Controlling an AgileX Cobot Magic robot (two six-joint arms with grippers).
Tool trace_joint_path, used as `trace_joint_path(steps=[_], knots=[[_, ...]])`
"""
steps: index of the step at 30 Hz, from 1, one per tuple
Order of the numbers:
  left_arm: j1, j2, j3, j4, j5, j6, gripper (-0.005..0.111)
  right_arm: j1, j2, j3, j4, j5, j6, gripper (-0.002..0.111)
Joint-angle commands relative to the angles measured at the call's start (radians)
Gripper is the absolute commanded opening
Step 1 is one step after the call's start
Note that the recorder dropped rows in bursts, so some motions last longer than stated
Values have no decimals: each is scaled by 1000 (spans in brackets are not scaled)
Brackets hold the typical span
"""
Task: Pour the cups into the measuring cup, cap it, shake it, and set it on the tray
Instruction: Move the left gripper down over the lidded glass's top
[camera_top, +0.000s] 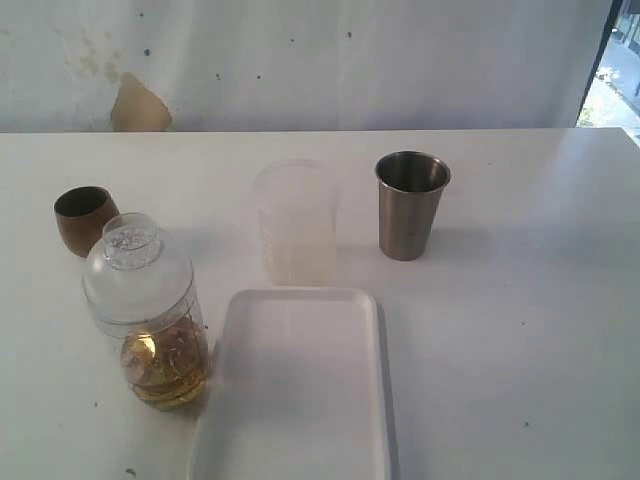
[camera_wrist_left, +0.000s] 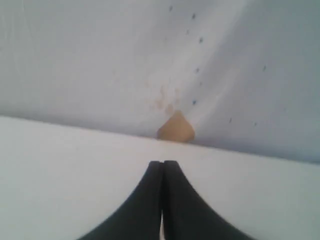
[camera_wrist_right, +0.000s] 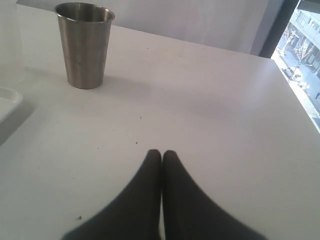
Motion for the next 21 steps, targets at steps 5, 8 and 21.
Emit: trace_joint_path(steps=[5, 8, 21], knots=[[4, 485, -373, -603, 565, 600, 0, -5, -6, 5, 3, -3, 6, 0], [-14, 541, -443, -733, 703, 822, 0, -5, -6, 5, 3, -3, 6, 0], [-318, 543, -341, -774, 793, 1080, 0, -5, -6, 5, 3, -3, 6, 0]])
